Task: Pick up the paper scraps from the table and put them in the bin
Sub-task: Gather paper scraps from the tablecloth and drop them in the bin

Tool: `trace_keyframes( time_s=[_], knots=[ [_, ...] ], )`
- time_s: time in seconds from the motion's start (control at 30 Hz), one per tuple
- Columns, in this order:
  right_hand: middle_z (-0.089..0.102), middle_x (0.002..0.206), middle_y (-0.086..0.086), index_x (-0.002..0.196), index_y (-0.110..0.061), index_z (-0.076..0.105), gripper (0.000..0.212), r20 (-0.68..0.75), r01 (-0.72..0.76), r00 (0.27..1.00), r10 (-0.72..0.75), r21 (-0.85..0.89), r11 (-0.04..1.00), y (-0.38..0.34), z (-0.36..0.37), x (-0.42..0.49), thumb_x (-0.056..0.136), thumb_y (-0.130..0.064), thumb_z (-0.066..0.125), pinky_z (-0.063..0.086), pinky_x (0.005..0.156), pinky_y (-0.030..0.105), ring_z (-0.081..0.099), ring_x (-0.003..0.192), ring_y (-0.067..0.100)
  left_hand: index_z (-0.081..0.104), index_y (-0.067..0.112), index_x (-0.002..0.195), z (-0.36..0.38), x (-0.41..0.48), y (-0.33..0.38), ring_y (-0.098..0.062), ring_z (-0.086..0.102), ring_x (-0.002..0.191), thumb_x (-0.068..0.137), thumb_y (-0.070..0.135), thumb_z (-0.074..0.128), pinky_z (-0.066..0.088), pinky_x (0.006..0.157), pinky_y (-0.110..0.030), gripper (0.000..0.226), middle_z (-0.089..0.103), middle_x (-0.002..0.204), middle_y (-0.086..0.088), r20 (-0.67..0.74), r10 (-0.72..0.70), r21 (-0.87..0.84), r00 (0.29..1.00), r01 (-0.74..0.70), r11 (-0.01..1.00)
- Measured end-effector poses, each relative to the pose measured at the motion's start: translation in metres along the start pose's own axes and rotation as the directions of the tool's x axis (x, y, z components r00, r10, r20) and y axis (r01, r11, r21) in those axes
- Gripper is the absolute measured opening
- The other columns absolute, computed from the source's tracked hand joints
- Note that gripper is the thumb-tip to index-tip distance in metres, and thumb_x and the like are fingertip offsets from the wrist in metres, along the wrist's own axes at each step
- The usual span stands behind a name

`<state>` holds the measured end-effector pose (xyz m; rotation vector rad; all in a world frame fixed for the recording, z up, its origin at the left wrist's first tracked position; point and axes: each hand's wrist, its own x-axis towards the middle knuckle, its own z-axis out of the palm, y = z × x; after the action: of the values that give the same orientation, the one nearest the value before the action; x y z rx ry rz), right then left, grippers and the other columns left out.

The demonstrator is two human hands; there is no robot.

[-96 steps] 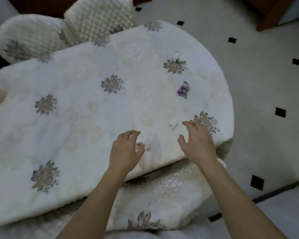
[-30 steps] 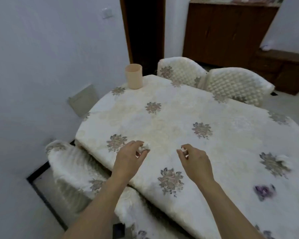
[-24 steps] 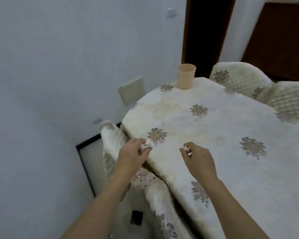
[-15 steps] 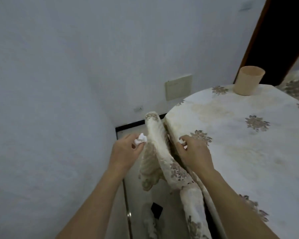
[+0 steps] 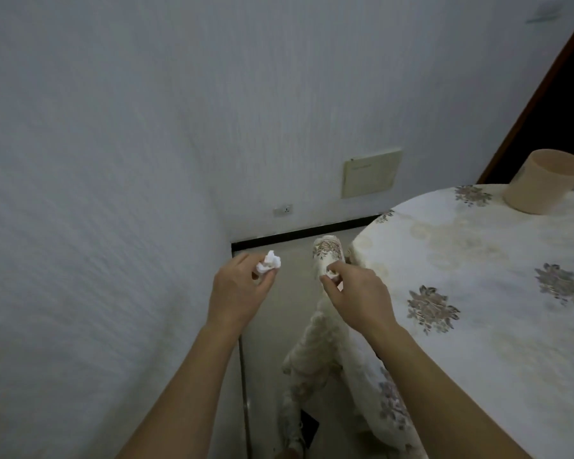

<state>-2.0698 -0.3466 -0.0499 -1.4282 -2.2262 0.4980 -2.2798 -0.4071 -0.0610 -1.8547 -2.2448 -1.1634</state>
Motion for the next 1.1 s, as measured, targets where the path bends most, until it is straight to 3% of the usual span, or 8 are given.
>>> trace_keyframes(
  time_s=[0.07, 0.2, 0.37, 0.53, 0.83, 1.1],
  knots=[
    [0.071, 0.086, -0.005, 0.101, -0.024, 0.066, 0.019, -0.004, -0.003, 1.000, 0.003, -0.004, 1.000, -0.007, 0.014, 0.032, 0.093, -0.038, 0.055, 0.041, 0.060, 0.030, 0.063, 0.081, 0.022, 0.070, 0.016, 0.087, 0.006, 0.030, -0.017, -0.017, 0.057, 0.065, 0.083, 0.027, 0.072, 0.050, 0.058, -0.039, 0.011, 0.064, 0.076, 0.003, -0.004, -0.004, -0.003, 1.000, 0.004, 1.000],
    [0.072, 0.090, -0.005, 0.107, -0.023, 0.066, 0.022, -0.009, -0.021, 1.000, 0.021, 0.019, 1.000, -0.021, 0.035, 0.100, 0.093, -0.036, 0.055, 0.052, 0.068, 0.036, 0.064, 0.086, 0.021, 0.068, 0.018, 0.083, 0.021, 0.096, -0.053, -0.014, 0.052, 0.062, 0.084, 0.026, 0.073, 0.045, 0.055, -0.033, 0.010, 0.059, 0.072, 0.007, -0.014, -0.006, -0.003, 1.000, 0.006, 1.000],
    [0.072, 0.093, -0.004, 0.110, -0.024, 0.067, 0.024, -0.034, -0.052, 0.998, 0.052, 0.004, 0.999, -0.028, 0.049, 0.164, 0.094, -0.037, 0.055, 0.052, 0.070, 0.034, 0.064, 0.087, 0.019, 0.066, 0.017, 0.080, 0.044, 0.163, -0.086, -0.011, 0.044, 0.059, 0.082, 0.025, 0.076, 0.033, 0.056, -0.025, 0.012, 0.048, 0.068, 0.013, -0.003, 0.002, 0.013, 1.000, -0.002, 1.000],
    [0.072, 0.092, -0.004, 0.109, -0.023, 0.066, 0.023, -0.030, -0.090, 0.995, 0.091, 0.026, 0.996, -0.024, 0.061, 0.211, 0.093, -0.037, 0.056, 0.055, 0.069, 0.039, 0.065, 0.084, 0.020, 0.069, 0.015, 0.088, 0.055, 0.217, -0.105, -0.013, 0.053, 0.066, 0.083, 0.028, 0.073, 0.043, 0.057, -0.029, 0.014, 0.064, 0.077, 0.004, 0.024, 0.017, 0.002, 1.000, -0.017, 1.000],
    [0.070, 0.093, -0.005, 0.110, -0.022, 0.063, 0.022, 0.017, -0.099, 0.995, 0.098, 0.001, 0.995, -0.017, 0.083, 0.292, 0.095, -0.035, 0.053, 0.052, 0.070, 0.039, 0.060, 0.085, 0.020, 0.071, 0.015, 0.093, 0.073, 0.300, -0.142, -0.015, 0.056, 0.067, 0.085, 0.030, 0.073, 0.047, 0.060, -0.031, 0.017, 0.066, 0.081, 0.002, 0.009, 0.080, -0.031, 0.997, -0.080, 0.996],
    [0.066, 0.083, -0.008, 0.098, -0.024, 0.064, 0.016, -0.005, -0.125, 0.992, 0.125, -0.001, 0.992, 0.006, 0.101, 0.385, 0.093, -0.035, 0.054, 0.051, 0.065, 0.039, 0.059, 0.075, 0.017, 0.071, 0.015, 0.096, 0.115, 0.386, -0.175, -0.009, 0.055, 0.067, 0.085, 0.026, 0.074, 0.048, 0.059, -0.027, 0.016, 0.066, 0.082, 0.003, 0.066, 0.129, -0.057, 0.989, -0.125, 0.990]
  ],
)
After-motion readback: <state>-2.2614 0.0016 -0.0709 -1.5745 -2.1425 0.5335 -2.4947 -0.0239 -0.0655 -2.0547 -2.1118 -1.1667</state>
